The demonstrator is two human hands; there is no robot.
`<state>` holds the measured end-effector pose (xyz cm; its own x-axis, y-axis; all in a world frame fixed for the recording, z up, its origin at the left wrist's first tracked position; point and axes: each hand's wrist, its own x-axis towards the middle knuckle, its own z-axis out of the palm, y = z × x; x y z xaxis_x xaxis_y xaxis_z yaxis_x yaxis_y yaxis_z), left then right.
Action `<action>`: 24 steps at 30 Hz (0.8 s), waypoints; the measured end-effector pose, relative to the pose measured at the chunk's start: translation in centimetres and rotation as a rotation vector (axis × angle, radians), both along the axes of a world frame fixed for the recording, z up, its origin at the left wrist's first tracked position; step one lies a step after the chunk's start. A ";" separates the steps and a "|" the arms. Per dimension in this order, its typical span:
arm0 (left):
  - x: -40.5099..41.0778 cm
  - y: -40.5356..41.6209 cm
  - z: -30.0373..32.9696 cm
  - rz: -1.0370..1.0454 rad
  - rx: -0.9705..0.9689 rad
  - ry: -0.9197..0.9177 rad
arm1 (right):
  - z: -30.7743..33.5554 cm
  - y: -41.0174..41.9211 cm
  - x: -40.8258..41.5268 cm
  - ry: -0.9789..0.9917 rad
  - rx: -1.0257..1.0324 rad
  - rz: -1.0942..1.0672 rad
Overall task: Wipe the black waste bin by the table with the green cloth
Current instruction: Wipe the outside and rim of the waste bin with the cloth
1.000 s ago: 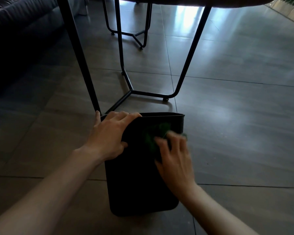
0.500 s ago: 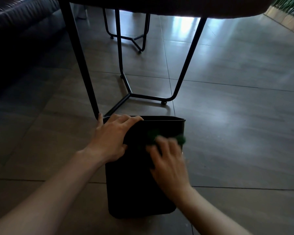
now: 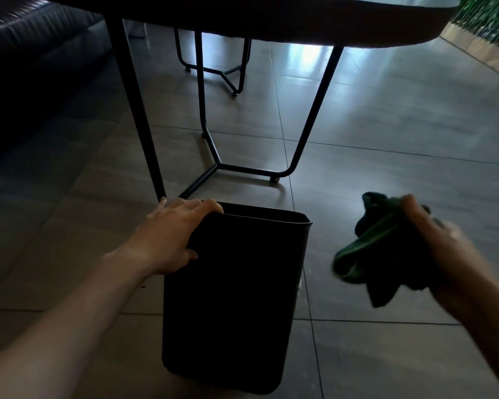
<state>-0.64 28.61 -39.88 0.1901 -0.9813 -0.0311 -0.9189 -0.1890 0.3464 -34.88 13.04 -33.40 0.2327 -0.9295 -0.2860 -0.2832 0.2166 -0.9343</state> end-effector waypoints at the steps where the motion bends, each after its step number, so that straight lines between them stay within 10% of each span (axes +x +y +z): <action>1: 0.3 0.2 0.1 -0.001 0.008 -0.003 | 0.4 -1.2 -0.2 0.058 -0.010 -0.006; 11: 2.0 1.3 -0.2 -0.075 0.014 0.051 | -4.4 -2.7 6.2 0.861 -0.591 0.907; 24: 1.0 1.0 0.5 -0.017 -0.264 0.176 | 0.4 1.1 9.0 0.866 -0.933 0.801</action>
